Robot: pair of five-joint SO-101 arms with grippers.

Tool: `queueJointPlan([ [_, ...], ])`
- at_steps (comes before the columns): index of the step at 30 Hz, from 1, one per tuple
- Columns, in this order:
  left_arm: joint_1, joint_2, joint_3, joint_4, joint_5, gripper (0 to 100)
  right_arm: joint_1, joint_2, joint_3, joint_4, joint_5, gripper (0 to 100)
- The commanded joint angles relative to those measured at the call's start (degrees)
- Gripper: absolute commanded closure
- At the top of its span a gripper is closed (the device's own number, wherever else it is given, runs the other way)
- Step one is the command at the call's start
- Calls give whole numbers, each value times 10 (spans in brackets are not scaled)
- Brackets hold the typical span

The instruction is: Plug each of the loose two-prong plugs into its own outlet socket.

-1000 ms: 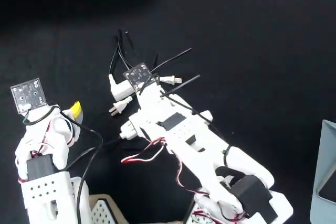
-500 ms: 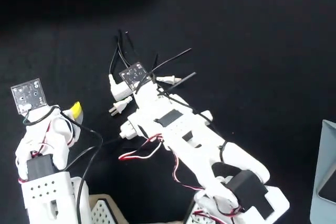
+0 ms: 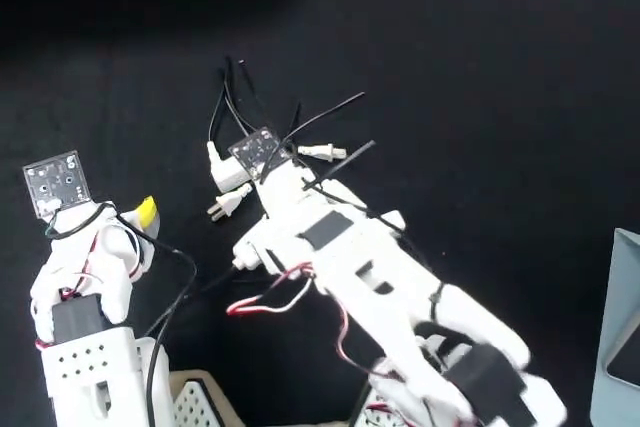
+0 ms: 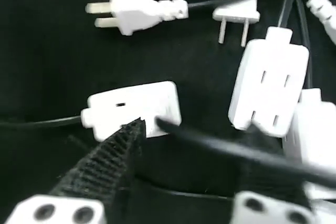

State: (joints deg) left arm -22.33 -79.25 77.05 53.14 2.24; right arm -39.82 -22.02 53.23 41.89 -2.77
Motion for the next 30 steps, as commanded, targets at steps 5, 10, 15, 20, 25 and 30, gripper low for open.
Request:
queueJointPlan([
  [5, 57, -5, -40, 36, -48, 731, -24, -193, -17, 101, -10, 707],
  [10, 120, -5, -76, 102, -111, 731, -12, -295, -4, 164, -11, 786],
  [15, 195, -1, -80, 148, -170, 731, 67, -334, 44, 153, -8, 880],
  [20, 235, 1, -70, 151, -176, 731, 171, -334, 80, 104, -7, 875],
  [25, 305, 2, -63, 150, -176, 731, 196, -333, 84, 104, -10, 821],
  [30, 352, 33, -64, 136, -177, 731, 197, -333, 115, 61, -8, 821],
])
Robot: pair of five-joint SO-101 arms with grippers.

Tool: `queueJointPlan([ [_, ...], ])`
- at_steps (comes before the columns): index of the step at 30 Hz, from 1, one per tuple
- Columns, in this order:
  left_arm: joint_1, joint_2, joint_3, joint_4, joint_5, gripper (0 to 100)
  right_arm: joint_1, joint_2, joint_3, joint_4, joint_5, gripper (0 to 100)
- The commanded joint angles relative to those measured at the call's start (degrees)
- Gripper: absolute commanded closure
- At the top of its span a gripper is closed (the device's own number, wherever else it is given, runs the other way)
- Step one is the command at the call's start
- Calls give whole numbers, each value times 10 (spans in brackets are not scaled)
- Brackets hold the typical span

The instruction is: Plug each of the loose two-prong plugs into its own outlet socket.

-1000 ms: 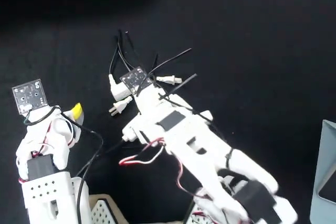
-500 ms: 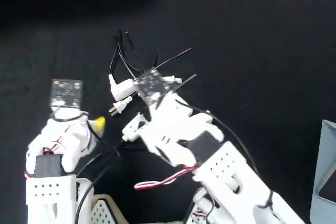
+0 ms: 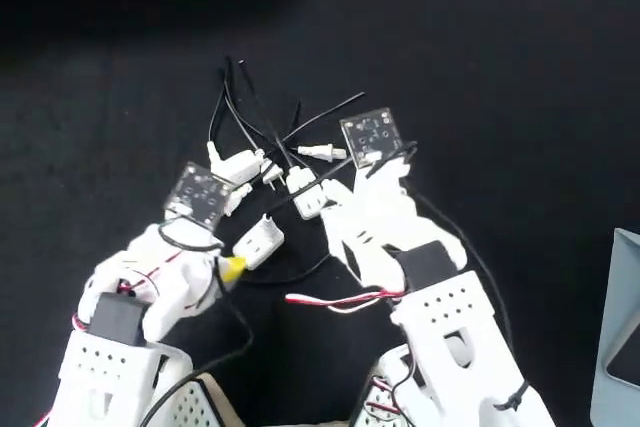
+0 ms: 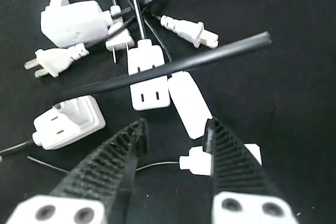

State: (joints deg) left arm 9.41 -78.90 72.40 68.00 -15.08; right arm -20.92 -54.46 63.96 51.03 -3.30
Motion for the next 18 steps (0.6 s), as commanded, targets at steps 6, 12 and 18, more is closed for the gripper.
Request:
queueJointPlan([
  [6, 44, 205, -48, -98, -26, 731, 8, -8, 24, -52, -2, 821],
  [12, 45, 383, -123, -152, -26, 731, 17, -8, 24, -53, -2, 821],
  [18, 92, 508, -148, -225, -24, 736, 18, -8, 27, -54, -2, 821],
])
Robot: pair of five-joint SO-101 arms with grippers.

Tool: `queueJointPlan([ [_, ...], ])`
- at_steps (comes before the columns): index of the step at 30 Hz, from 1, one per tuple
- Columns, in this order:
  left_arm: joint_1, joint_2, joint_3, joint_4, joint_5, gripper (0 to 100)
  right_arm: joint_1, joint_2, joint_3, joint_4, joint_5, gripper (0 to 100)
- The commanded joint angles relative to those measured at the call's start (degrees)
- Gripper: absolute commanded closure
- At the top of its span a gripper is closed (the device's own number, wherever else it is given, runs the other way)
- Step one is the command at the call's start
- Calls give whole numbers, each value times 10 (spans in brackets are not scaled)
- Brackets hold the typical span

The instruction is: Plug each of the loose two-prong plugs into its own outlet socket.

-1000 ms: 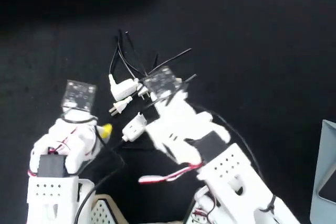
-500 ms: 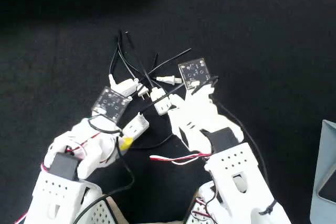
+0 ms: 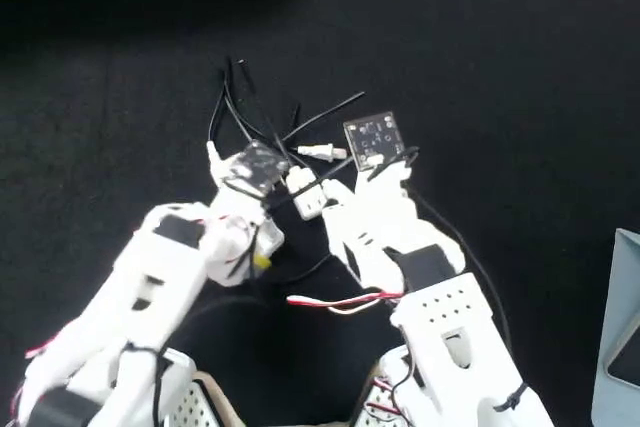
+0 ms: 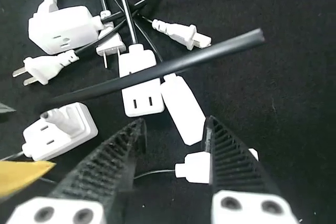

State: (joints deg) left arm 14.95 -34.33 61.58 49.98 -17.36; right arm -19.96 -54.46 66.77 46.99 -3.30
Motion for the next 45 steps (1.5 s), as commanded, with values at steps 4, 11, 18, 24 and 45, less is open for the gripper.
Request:
queueJointPlan([
  [4, 60, 109, -34, -93, 0, 737, 18, -9, -1, -14, -2, 821],
  [11, 58, 134, -38, -114, -4, 926, 19, -9, -1, -15, -2, 821],
  [18, 58, 46, -40, -48, -4, 971, 19, -9, 0, -15, -2, 821],
  [24, 10, -142, -36, -1, -4, 971, 19, -9, 0, -15, -2, 821],
  [45, -158, 100, -228, -258, -100, 971, 19, -9, 0, -14, -2, 821],
])
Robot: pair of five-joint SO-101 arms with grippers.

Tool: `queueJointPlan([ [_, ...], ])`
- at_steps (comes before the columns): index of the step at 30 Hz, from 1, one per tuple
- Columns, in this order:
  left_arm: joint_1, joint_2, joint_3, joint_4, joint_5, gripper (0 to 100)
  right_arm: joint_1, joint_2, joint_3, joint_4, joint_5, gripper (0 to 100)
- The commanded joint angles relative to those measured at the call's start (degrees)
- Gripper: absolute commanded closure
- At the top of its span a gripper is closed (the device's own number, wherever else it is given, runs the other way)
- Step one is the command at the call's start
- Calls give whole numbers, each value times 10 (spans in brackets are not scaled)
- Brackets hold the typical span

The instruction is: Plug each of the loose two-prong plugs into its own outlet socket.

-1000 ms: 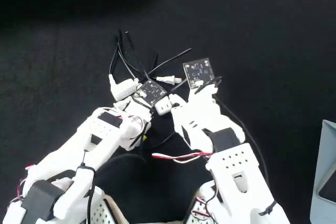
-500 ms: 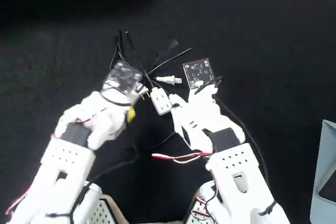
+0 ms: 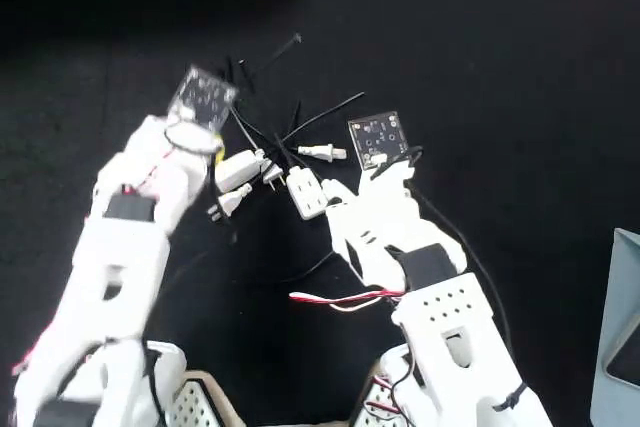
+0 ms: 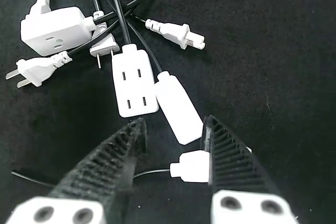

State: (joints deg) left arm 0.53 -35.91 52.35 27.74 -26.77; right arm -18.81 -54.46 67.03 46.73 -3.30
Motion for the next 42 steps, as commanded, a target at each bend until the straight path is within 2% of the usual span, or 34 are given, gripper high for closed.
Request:
queueJointPlan([
  [1, -18, 151, -170, -36, -6, 971, 8, -9, -3, -11, -2, 821],
  [13, -42, 519, -547, -32, -4, 967, 5, -9, -2, -12, -1, 822],
  [18, -52, 620, -643, -25, -6, 966, 5, -9, -2, -12, -1, 822],
  [20, -53, 644, -674, 8, -4, 950, 5, -9, -2, -12, 0, 822],
  [23, -55, 658, -714, 69, 3, 817, 5, -9, -2, -12, 0, 822],
  [26, -61, 654, -729, 102, 74, 691, 5, -9, -2, -12, 0, 822],
  [28, -65, 653, -735, 103, 97, 694, 5, -9, -2, -12, 0, 822],
  [33, -73, 630, -749, 147, 86, 701, 5, -9, -2, -11, 0, 822],
  [42, -73, 533, -743, 309, 88, 701, 5, -8, -2, -9, 15, 822],
])
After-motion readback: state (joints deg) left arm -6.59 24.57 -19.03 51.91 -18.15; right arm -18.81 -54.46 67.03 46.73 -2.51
